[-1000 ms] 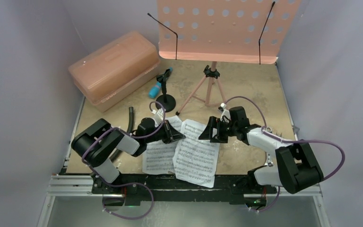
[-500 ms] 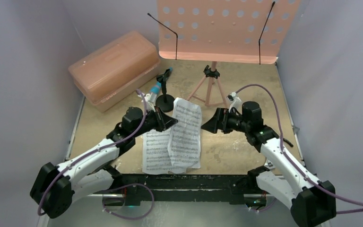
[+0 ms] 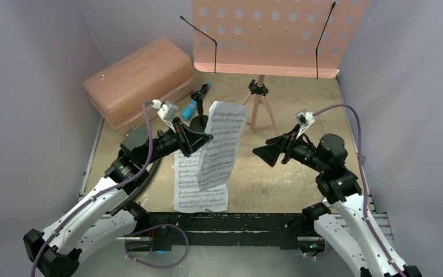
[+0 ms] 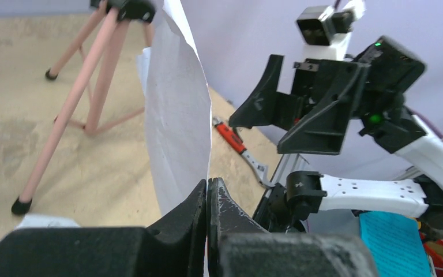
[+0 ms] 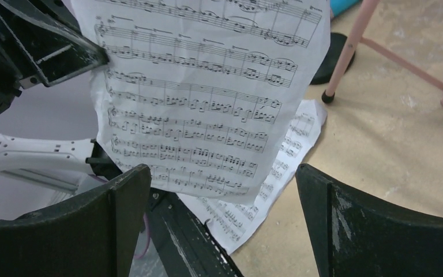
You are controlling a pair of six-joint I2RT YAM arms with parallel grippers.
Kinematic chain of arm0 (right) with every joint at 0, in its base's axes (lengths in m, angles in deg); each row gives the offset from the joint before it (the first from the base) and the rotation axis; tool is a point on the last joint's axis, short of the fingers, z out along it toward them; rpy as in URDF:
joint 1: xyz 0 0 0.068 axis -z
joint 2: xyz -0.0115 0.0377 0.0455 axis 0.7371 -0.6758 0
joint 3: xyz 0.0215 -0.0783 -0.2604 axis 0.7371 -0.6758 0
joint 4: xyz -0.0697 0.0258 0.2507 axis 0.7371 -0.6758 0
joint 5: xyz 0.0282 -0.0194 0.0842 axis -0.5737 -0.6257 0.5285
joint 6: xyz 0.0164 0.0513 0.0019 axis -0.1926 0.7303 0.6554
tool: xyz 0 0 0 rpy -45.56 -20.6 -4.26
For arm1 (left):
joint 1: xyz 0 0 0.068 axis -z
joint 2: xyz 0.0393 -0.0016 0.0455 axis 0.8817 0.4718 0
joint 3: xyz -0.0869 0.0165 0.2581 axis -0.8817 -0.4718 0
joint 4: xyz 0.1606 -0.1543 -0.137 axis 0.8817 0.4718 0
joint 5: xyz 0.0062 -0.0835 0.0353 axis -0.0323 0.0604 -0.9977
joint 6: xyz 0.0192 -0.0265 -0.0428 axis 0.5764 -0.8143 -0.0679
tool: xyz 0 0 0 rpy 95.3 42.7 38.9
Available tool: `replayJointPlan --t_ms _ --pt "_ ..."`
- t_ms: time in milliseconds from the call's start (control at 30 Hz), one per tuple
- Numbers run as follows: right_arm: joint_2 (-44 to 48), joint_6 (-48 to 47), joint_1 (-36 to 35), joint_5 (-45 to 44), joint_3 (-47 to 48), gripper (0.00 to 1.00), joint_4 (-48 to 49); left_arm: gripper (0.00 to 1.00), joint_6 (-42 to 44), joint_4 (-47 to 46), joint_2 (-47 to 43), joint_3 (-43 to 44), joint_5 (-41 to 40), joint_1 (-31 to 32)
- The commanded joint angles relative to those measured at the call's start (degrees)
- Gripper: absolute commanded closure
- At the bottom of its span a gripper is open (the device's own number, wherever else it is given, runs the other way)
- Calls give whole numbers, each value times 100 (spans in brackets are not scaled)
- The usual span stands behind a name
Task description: Set up the instrument practice props
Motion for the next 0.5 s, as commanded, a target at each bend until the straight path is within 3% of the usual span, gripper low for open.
replayJointPlan --t_ms 0,267,467 --pt "221 106 -22 40 -98 2 692 100 372 -212 -191 449 426 -18" --pt "11 536 -30 565 -210 2 1942 100 235 -772 -126 743 1347 -13" --pt "-159 864 -24 662 -214 3 2548 100 -129 -1587 -196 757 1481 -13"
